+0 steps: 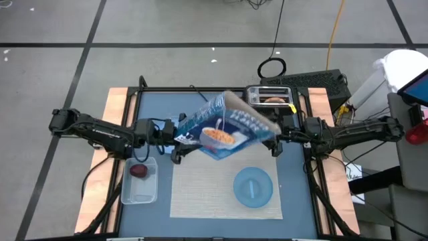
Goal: Arrange a breakfast setting
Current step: Pour the cereal into the blue bowl
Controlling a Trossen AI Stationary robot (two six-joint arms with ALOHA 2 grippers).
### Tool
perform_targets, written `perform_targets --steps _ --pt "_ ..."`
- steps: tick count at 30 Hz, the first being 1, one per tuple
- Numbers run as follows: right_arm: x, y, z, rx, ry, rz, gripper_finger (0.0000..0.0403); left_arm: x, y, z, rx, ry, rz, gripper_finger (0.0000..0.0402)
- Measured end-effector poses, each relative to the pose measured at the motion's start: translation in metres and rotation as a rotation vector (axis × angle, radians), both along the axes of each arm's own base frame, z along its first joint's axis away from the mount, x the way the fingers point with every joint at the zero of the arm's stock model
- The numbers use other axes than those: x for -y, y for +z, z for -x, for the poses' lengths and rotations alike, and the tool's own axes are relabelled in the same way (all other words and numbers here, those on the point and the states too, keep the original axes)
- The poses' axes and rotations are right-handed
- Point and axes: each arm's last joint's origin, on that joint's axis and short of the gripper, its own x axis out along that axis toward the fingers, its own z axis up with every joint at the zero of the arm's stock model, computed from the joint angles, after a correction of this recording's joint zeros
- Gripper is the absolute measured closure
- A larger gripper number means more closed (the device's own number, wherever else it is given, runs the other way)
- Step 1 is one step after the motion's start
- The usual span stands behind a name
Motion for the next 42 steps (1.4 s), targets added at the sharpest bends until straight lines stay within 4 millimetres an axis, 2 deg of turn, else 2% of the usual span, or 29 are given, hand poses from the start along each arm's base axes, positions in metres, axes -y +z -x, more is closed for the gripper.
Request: perform_targets --steps 7,24,38,42 --pt "0.000 -0.007 0.002 -0.085 -0.001 0.004 0.0099 0.010 0.005 0.008 -0.008 -0.033 0.002 0.0124" --pt "0.000 -0.012 0.002 -0.141 -0.001 0.006 0.0099 0.039 -0.011 0.012 -0.203 -0.172 0.039 0.0124" --pt "0.000 -0.016 0.002 -0.178 0.003 -0.013 0.0099 0.041 -0.026 0.013 -0.375 -0.191 0.108 0.0124" --pt "0.000 -0.019 0.002 -0.206 0.003 -0.012 0.0099 0.042 -0.021 0.010 -0.479 -0.190 0.093 0.0124"
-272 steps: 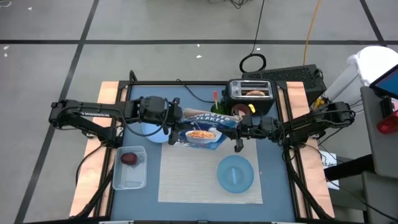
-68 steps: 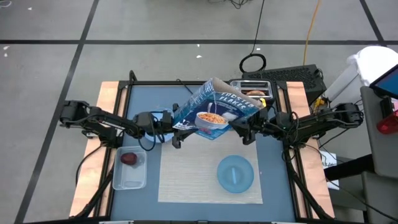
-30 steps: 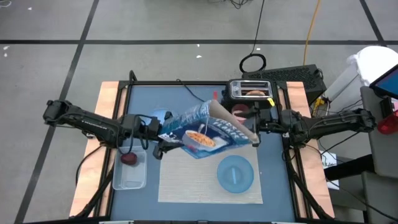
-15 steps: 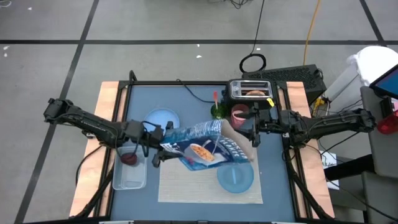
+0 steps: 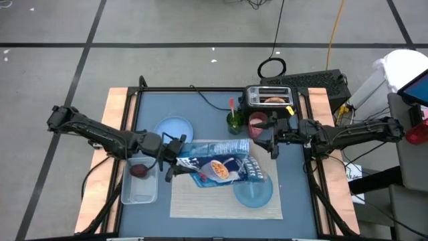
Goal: Arrange a breakfast setting
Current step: Pour the cereal into the blue bowl
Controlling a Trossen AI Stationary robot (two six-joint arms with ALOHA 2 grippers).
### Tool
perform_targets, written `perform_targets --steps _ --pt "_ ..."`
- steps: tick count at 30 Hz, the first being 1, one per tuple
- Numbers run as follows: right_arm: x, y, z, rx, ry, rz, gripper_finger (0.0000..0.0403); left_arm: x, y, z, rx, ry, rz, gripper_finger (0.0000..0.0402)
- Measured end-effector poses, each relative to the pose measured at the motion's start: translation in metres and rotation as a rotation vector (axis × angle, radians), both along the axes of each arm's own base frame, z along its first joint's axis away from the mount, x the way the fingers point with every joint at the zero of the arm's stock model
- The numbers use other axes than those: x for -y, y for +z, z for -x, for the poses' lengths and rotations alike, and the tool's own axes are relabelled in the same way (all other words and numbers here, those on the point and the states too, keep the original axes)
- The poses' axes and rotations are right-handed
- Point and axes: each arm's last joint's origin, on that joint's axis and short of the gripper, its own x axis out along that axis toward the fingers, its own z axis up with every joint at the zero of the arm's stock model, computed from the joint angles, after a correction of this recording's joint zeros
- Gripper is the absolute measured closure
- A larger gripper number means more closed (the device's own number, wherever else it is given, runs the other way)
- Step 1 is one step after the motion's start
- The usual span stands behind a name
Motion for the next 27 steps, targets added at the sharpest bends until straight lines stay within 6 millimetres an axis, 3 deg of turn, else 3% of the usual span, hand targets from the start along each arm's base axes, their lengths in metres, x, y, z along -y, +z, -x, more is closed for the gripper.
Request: perform_targets --steps 11,27 --pt "0.000 -0.001 0.000 -0.008 0.000 0.000 0.0099 0.001 0.034 -0.003 -0.133 -0.018 -0.092 0.0124" --pt "0.000 -0.001 0.000 -0.014 0.000 0.000 0.0099 0.001 0.047 0.004 -0.187 -0.038 -0.013 0.0124"
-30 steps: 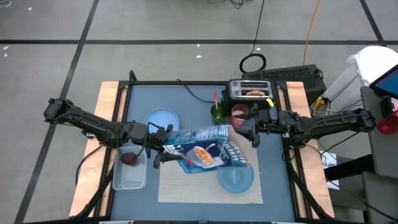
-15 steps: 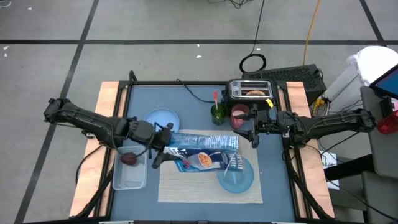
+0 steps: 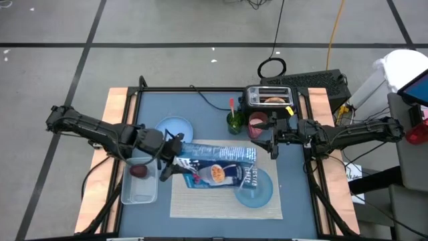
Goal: Arrange a breakfast setting
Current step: Pour the cereal into the blue bowl
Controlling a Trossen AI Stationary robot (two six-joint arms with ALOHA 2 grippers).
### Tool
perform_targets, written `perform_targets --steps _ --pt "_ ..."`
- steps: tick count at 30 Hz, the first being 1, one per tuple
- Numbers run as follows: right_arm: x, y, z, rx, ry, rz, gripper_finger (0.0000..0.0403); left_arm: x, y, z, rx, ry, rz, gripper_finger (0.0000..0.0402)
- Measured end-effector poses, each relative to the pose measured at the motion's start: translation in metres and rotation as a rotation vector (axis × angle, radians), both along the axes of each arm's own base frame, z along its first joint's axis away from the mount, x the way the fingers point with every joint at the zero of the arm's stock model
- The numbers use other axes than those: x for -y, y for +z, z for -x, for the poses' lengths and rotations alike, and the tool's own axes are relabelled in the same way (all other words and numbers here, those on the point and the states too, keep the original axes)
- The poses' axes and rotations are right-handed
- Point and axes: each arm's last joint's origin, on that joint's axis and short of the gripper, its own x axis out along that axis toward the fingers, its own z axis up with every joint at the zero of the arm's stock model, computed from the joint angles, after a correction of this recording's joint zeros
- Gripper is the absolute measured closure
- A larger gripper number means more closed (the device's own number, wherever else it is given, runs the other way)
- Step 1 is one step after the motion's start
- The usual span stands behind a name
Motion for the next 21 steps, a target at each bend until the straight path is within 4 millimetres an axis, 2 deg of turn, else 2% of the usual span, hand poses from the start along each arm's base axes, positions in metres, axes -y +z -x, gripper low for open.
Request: perform_targets --steps 12,18,21 --pt "0.000 0.000 0.000 0.001 0.000 0.000 0.0099 -0.001 0.036 0.002 0.010 -0.021 -0.060 0.0124" --pt "0.000 0.000 0.000 0.000 0.000 0.000 0.0099 0.000 0.029 -0.003 -0.032 -0.016 -0.064 0.0124" --pt "0.000 0.000 0.000 0.001 0.000 0.000 0.0099 0.001 0.017 -0.009 -0.104 -0.008 -0.078 0.0124"
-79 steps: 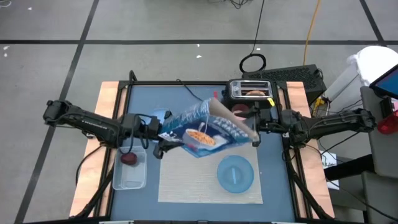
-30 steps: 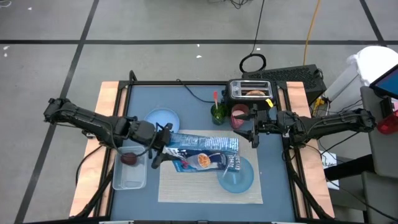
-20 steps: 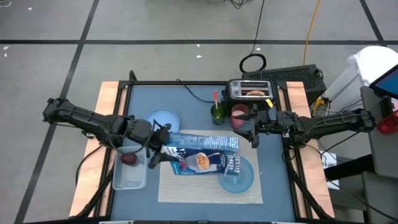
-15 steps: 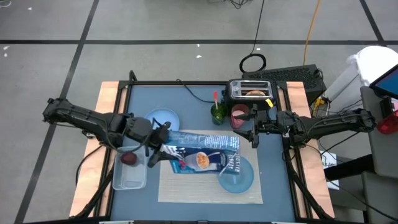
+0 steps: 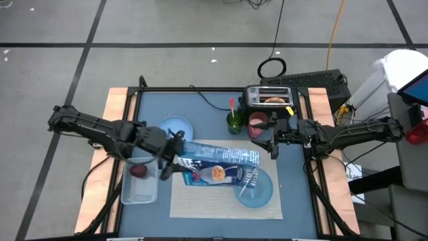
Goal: Arrange a breakfast setting
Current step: Pour the cereal into the blue bowl
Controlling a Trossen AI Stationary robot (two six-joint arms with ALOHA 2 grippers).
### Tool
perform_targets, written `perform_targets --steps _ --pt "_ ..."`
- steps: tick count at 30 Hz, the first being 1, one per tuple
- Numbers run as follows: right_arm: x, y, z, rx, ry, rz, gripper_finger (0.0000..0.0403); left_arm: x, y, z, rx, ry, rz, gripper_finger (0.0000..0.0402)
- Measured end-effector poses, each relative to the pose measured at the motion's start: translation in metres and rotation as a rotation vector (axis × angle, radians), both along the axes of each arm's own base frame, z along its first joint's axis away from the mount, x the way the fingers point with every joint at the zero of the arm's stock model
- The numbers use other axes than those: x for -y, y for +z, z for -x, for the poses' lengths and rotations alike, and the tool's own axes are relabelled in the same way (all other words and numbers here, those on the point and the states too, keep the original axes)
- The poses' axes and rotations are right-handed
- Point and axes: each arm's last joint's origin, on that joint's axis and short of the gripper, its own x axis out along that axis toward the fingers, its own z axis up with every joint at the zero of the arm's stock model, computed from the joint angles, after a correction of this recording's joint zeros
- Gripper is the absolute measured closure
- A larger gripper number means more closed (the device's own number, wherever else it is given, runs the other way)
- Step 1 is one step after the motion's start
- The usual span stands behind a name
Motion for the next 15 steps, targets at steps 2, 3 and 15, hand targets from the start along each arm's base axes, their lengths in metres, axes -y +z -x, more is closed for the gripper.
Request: perform_targets --steps 2,3,15 --pt "0.000 0.000 0.000 -0.001 0.000 0.000 0.0099 0.002 -0.008 -0.006 -0.038 0.000 -0.008 0.0124" --pt "0.000 0.000 0.000 0.000 0.000 0.000 0.0099 0.002 -0.012 -0.008 -0.059 0.000 -0.013 0.0124" --pt "0.000 0.000 0.000 -0.001 0.000 0.003 0.0099 0.001 -0.014 -0.009 -0.078 0.017 -0.002 0.0124"
